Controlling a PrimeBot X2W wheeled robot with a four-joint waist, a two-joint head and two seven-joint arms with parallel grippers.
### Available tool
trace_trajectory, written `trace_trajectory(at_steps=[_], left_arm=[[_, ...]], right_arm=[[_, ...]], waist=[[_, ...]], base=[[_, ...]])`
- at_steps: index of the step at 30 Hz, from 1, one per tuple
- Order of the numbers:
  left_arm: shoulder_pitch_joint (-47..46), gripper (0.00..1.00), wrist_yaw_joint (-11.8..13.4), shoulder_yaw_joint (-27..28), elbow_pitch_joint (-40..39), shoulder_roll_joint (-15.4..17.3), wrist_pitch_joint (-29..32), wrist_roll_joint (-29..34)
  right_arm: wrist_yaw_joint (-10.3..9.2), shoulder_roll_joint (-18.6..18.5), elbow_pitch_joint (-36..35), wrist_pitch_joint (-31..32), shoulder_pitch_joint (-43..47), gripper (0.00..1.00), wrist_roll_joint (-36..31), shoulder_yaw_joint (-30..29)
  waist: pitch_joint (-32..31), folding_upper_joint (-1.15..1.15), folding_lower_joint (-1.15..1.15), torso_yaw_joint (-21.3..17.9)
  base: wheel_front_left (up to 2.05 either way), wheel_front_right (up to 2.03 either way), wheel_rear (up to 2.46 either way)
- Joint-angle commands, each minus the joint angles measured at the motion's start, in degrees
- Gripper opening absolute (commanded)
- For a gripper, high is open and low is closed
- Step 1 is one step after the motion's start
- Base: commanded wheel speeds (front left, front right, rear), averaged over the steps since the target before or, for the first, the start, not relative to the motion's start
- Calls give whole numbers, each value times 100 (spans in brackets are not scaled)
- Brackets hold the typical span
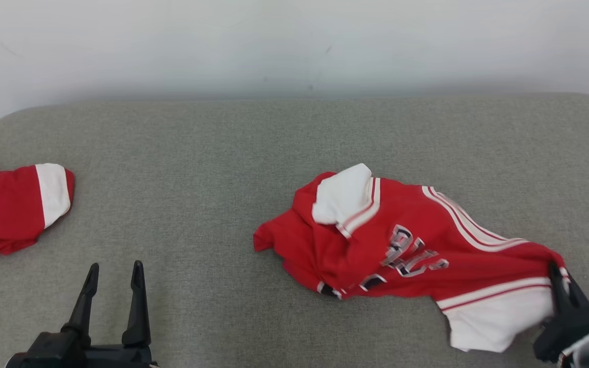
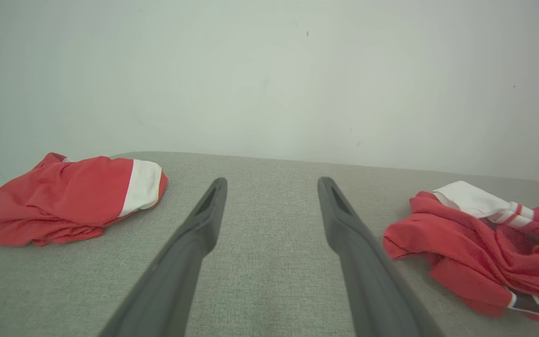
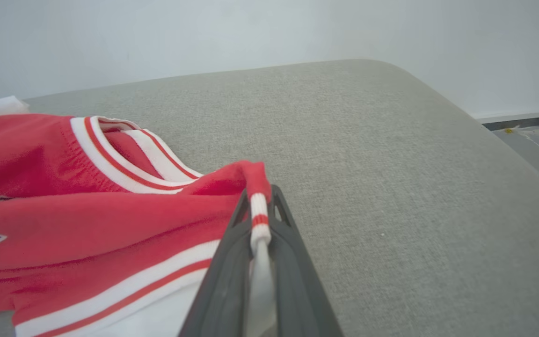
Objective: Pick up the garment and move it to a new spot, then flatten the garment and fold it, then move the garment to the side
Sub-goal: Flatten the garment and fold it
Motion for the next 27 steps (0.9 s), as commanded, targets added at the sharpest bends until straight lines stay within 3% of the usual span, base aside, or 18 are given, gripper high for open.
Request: trace_trajectory(at_steps=[1, 8, 9, 10, 18, 27], left_arm=[[56, 100, 8, 1, -16, -22, -19, 66], [46, 100, 8, 7, -12, 7, -19, 71], [73, 100, 8, 13, 1, 14, -19, 76], [80, 100, 8, 13, 12, 22, -19, 75], [149, 100, 8, 43, 21, 44, -19, 121], [223, 100, 8, 66, -18, 35, -19, 134]], right_arm=[[-13, -68, -188, 57, 284, 0, 35, -209], [-13, 191, -1078, 350, 1221, 0, -78, -926], [-13, 287, -1324, 313, 1332, 54, -179, -1027], [-13, 349, -1428, 289, 1376, 100, -227, -1077], [-13, 696, -2243, 42, 1501, 100, -714, -1113], [-13, 914, -2675, 194, 1498, 100, -861, -444]], waist=[[9, 0, 0, -63], [7, 0, 0, -112], [-17, 0, 0, -125], [-39, 0, 0, -128], [-239, 0, 0, -128], [-351, 0, 0, -65]], base=[[0, 0, 0], [0, 0, 0], [0, 0, 0], [0, 0, 0], [0, 0, 0], [0, 0, 0]])
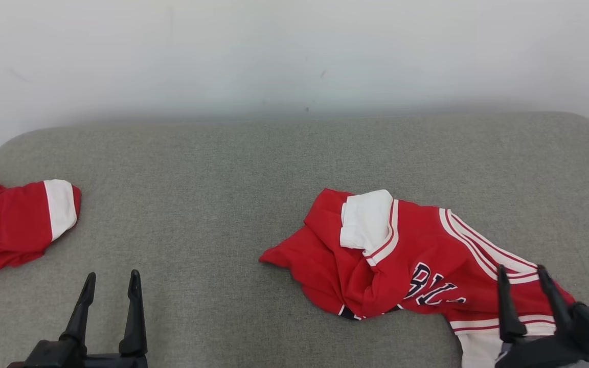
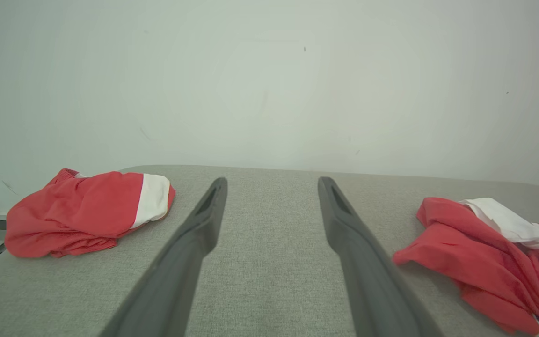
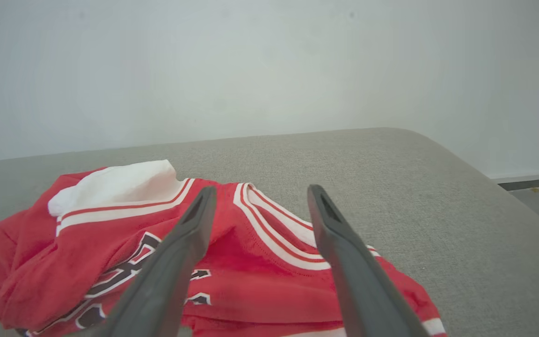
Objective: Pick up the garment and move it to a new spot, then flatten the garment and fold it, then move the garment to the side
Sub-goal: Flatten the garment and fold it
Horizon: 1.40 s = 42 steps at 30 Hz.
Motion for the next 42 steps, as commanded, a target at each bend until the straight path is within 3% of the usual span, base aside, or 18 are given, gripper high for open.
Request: trace_trajectory(at_steps=[1, 12, 27, 41, 42], left_arm=[[77, 100, 8, 12, -19, -1, -19, 24], [-94, 100, 8, -51, 6, -67, -19, 2], [-385, 100, 8, -194, 77, -198, -19, -93], [-574, 100, 8, -303, 142, -244, -19, -105], [-576, 100, 8, -307, 144, -246, -19, -107]], right_arm=[[-13, -32, -3, 15, -80, 100, -3, 76], [-13, -456, 546, 425, -1321, 100, 197, 1250], [-13, -1014, 2301, 1254, -3072, 100, 503, 1706], [-13, -852, 3612, 1946, -3705, 100, 1309, 2053], [-13, -827, 3676, 1998, -3700, 38, 1383, 2087]], waist=[[4, 0, 1, 22], [140, 0, 1, 410], [556, 0, 1, 1097], [729, 0, 1, 1280], [731, 0, 1, 1281]], base=[[0, 0, 0], [0, 0, 0], [0, 0, 0], [0, 0, 0], [0, 0, 0]])
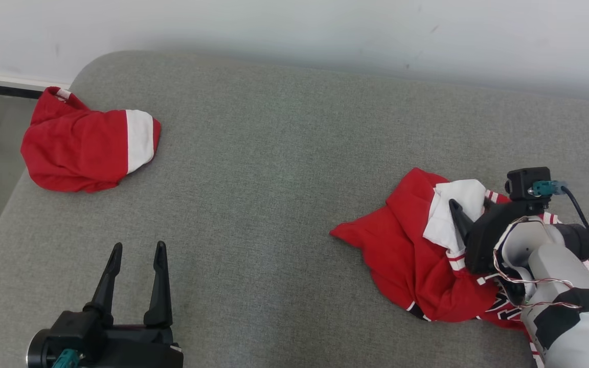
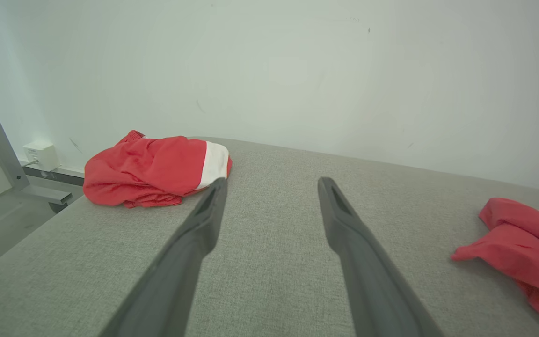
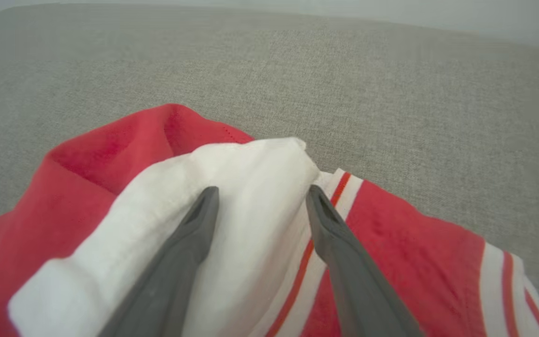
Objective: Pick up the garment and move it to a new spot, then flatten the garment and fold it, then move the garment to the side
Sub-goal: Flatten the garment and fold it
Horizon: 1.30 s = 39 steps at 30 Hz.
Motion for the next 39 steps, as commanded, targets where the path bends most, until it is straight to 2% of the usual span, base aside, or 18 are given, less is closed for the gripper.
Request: trace_trajectory(at_steps=[1, 7, 15, 26, 32, 33, 34, 39], left_arm=[[-79, 100, 8, -3, 18, -13, -19, -2], [-103, 100, 8, 8, 74, -18, -19, -22], [-20, 100, 8, 28, 47, -20, -19, 23], [-211, 100, 8, -185, 40, -20, -19, -50], [-317, 100, 8, -281, 65, -22, -19, -80], [-361, 100, 8, -338, 83, -25, -19, -88], [-381, 100, 8, -364, 89, -25, -19, -93], [-468, 100, 8, -416, 125, -26, -19, -99]], right_arm=[[-13, 31, 50, 15, -33, 0, 104, 52], [-13, -105, 154, -318, -258, 0, 223, 226], [-13, -481, 97, -1189, -845, 0, 281, 86], [-13, -1229, 791, -1949, -1949, 0, -220, -763], [-13, -1327, 1423, -2158, -2323, 0, -767, -1162], [-13, -1308, 1677, -2090, -2429, 93, -967, -1222], [-13, -1309, 1748, -2115, -2494, 100, -1066, -1224], [-13, -1159, 1993, -2318, -2522, 100, -1268, -1325]], waist=[[11, 0, -1, 3], [-6, 0, -1, -8], [-52, 0, -1, -89], [198, 0, -1, 76], [370, 0, -1, 200], [427, 0, -1, 237], [455, 0, -1, 253], [483, 0, -1, 215]], base=[[0, 0, 0], [0, 0, 0], [0, 0, 0], [0, 0, 0], [0, 0, 0], [0, 0, 0], [0, 0, 0], [0, 0, 0]])
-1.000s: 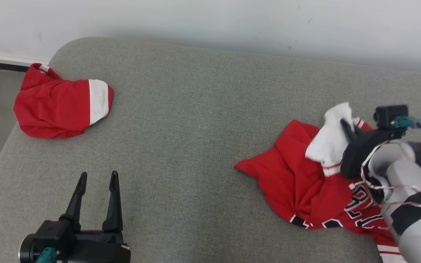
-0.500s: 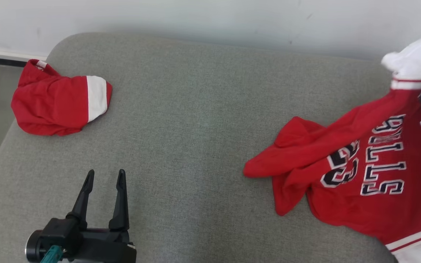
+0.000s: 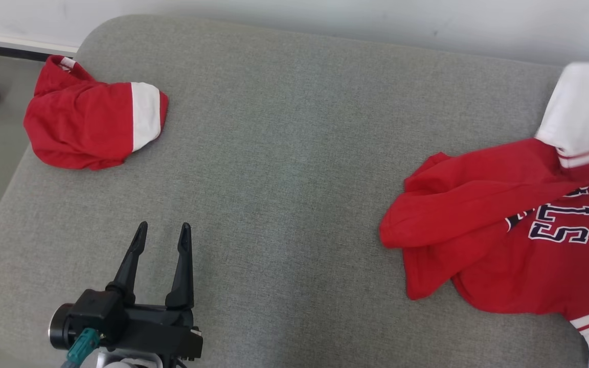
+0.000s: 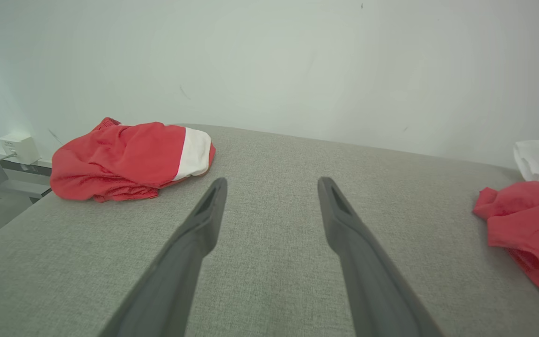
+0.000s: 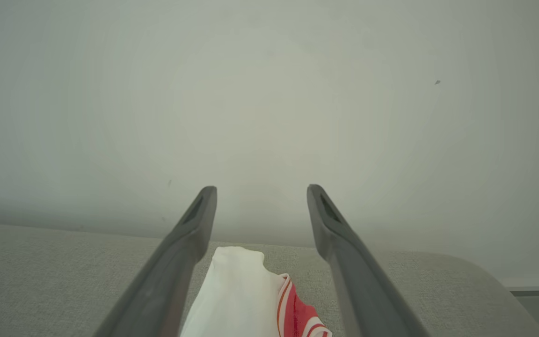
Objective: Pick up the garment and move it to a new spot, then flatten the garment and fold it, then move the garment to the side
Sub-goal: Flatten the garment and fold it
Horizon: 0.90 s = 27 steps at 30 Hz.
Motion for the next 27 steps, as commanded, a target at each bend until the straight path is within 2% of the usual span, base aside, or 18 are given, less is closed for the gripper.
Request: trace_trajectory(at_steps=[1, 5, 9, 19, 27], left_arm=[[-69, 100, 8, 10, 16, -14, -19, -6], [-39, 100, 8, 60, 16, 24, -19, 30], [68, 100, 8, 119, 4, 94, -19, 67], [359, 100, 8, 398, -73, 246, -19, 154], [527, 100, 8, 502, -125, 250, -19, 211]], right_arm=[[-14, 62, 11, -53, 34, 100, -37, -15], [-13, 218, -161, -218, 191, 100, 10, -35], [-13, 396, -637, -272, 506, 100, 144, 25], [-14, 701, -3002, -271, 2269, 100, 527, 146], [-13, 931, -4518, -270, 3878, 100, 639, -23]], waist=[[-26, -1, 0, -44], [-118, -1, 0, -188], [-278, -1, 0, -389], [-680, -1, 0, -1025], [-866, -1, 0, -1358]], base=[[0, 0, 0], [0, 0, 0], [0, 0, 0], [0, 0, 0], [0, 0, 0]])
